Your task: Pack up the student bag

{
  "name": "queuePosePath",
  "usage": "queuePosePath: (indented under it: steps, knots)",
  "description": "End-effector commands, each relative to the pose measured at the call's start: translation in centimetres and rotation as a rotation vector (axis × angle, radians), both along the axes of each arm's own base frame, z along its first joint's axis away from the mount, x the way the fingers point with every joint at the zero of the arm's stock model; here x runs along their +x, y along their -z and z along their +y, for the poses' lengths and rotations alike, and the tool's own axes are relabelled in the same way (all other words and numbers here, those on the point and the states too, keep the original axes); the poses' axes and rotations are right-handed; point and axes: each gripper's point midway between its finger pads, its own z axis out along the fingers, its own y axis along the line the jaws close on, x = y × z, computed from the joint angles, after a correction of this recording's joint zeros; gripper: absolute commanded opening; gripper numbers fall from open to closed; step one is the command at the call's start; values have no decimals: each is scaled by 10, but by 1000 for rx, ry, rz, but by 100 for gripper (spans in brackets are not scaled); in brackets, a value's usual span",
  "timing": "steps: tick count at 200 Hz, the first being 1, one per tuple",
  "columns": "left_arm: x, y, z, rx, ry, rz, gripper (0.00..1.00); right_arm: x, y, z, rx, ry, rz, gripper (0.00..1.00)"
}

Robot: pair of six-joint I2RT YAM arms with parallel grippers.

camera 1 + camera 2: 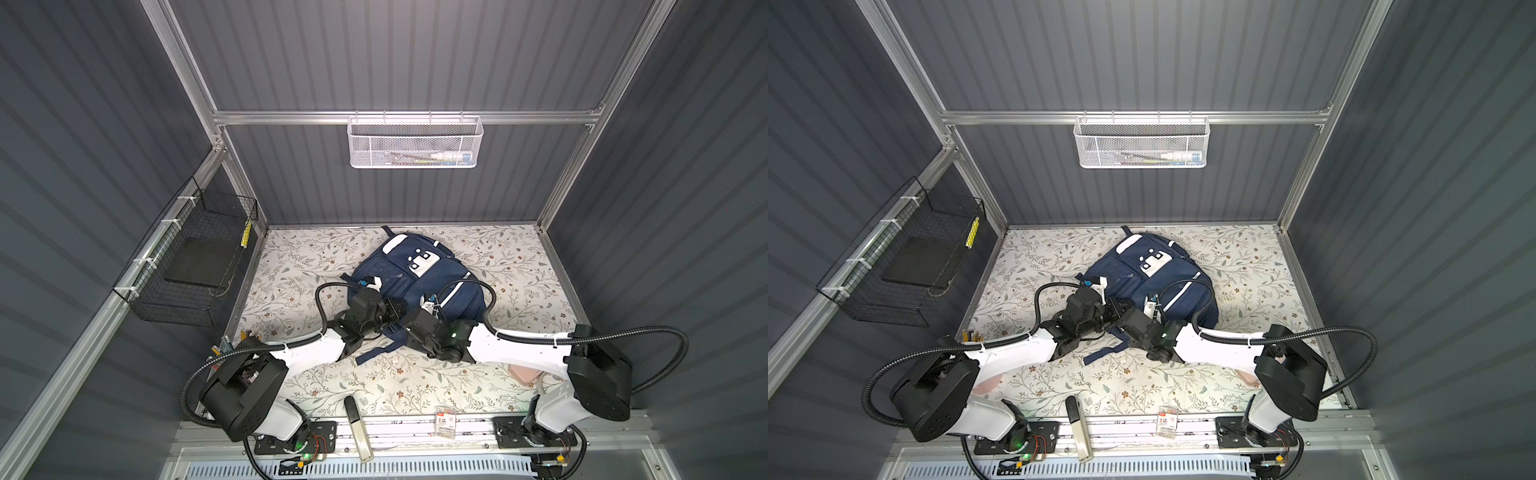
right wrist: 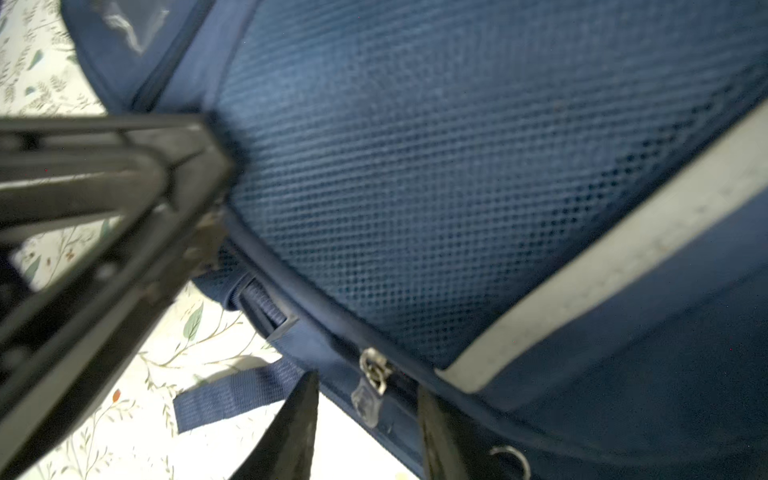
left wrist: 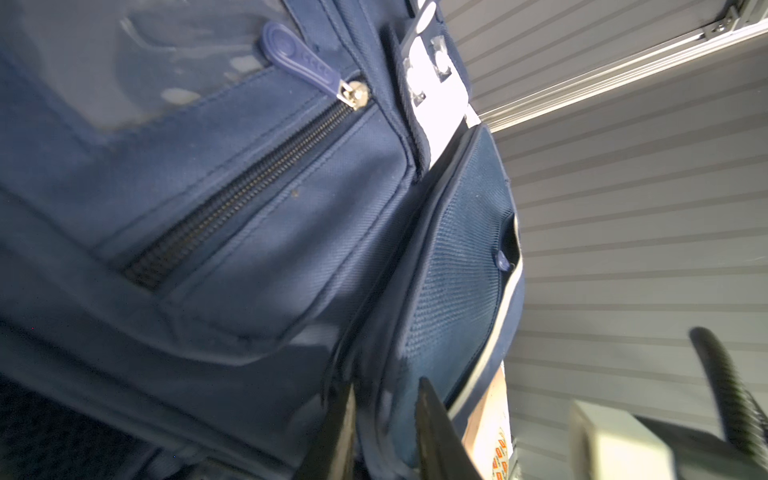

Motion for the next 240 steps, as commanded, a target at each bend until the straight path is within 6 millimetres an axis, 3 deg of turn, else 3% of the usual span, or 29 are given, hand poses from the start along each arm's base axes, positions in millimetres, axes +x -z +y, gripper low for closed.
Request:
queuePosePath:
  steps: [1,48,72,112,158,205,240]
  knots:
    - [-6,3,-6,-23,28,11,27,19,1,-23,-74,98,-31,35]
    - [-9,9,-6,-25,42,21,27,24,1,-20,-80,87,-32,6]
    - [-8,11,-5,-18,36,18,27,20,0,-21,-94,72,-23,0]
    - [2,9,2,3,-14,-3,27,4,-4,-31,-86,40,16,0]
    - [20,17,9,49,-51,-7,7,-19,7,-54,-158,18,105,0]
    - [38,39,19,68,-85,24,7,-40,18,-69,-120,0,154,0]
    - [41,38,22,95,-88,13,7,-46,19,-100,-178,41,162,0]
